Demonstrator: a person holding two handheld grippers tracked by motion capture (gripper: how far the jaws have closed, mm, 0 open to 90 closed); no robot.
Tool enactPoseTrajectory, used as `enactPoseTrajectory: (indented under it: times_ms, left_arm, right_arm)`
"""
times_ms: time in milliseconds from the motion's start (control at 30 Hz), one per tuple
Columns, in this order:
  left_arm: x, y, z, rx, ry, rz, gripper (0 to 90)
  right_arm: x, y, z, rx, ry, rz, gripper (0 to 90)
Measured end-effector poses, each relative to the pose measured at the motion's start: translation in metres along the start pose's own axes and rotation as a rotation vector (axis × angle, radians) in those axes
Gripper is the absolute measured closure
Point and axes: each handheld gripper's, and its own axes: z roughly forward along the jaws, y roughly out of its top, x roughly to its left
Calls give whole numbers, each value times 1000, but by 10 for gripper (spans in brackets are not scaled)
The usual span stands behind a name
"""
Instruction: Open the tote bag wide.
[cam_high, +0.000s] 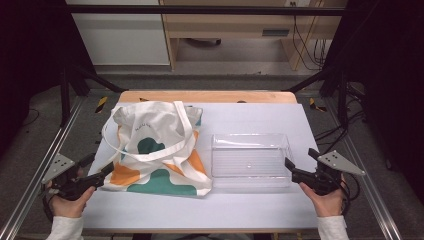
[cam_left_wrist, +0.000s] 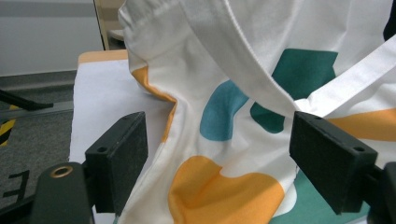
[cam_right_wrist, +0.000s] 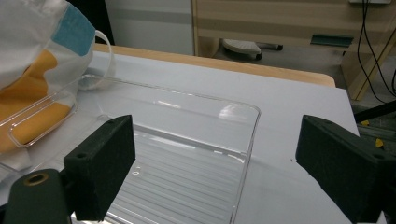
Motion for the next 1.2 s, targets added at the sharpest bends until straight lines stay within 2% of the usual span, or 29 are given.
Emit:
enactPoseTrajectory:
  times_ms: [233,500,767,1200]
  left_arm:
    - [-7,6,-1,-10,-9,12,199]
    - [-17,15,-2,-33,-27,15,215]
    - [-27,20,2,-34,-46,20,239]
    - [-37,33,9,-29,-55,39,275]
  right_arm:
    - [5,1,2,10,15,8,146]
    - [24,9,7,13,67,6,172]
    - [42,17,9,5,87,-2,206]
    - [62,34,21,14,128,-26,238]
